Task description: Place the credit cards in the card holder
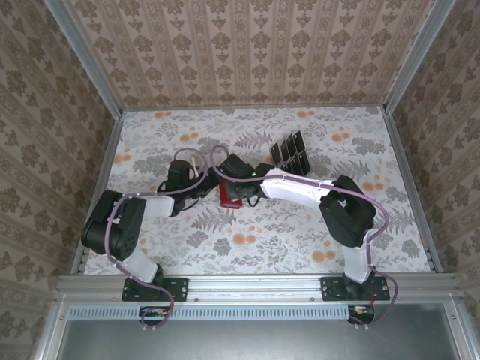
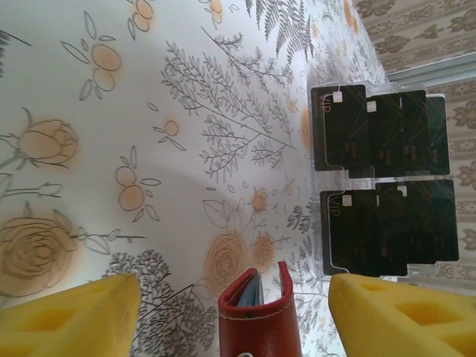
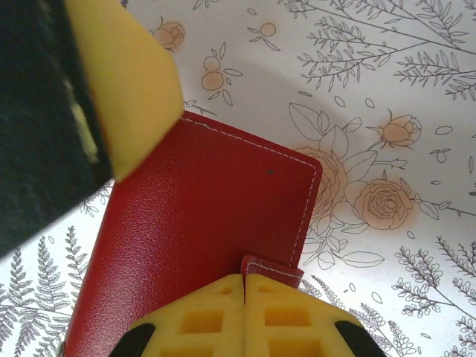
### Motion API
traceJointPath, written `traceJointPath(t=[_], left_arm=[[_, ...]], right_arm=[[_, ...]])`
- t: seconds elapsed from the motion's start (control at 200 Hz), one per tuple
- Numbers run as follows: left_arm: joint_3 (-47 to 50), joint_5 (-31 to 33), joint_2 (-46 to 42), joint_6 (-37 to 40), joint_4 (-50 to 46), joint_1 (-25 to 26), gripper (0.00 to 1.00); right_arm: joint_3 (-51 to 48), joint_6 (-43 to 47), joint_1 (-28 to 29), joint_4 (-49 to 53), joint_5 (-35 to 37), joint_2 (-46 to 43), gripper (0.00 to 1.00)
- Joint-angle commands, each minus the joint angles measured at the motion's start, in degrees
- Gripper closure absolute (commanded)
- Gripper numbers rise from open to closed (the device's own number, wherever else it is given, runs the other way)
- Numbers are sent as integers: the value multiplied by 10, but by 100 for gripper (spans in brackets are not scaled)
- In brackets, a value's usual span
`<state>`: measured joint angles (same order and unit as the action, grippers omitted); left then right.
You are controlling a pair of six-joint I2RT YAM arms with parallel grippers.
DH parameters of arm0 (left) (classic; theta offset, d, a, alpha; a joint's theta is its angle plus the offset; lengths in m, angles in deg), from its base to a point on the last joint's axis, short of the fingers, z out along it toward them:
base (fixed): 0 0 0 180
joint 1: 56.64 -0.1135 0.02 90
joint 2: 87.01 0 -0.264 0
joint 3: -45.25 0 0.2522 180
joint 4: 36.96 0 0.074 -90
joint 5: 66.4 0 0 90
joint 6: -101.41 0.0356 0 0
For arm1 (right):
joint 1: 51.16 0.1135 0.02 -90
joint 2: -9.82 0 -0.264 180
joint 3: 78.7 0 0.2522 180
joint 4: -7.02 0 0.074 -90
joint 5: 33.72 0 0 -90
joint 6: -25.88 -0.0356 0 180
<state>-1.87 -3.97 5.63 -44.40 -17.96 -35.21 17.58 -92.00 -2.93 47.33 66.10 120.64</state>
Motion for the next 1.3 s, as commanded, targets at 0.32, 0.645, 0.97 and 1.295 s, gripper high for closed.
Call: traceJointPath(t=[0.32, 0.645, 0.97, 1.295], left_arm=[[16, -9, 31, -36, 92, 22, 96], [22, -16, 62, -30, 121, 7, 100], [13, -3, 21, 19, 34, -19, 43], [-68, 46, -69, 175, -232, 1, 32]], right_arm=[[-35, -23, -21, -23, 3, -33, 100], [-119, -53, -64, -57, -4, -75, 100], [-117, -56, -64, -88, -64, -86, 100], [-118, -77, -64, -118, -112, -126, 100]])
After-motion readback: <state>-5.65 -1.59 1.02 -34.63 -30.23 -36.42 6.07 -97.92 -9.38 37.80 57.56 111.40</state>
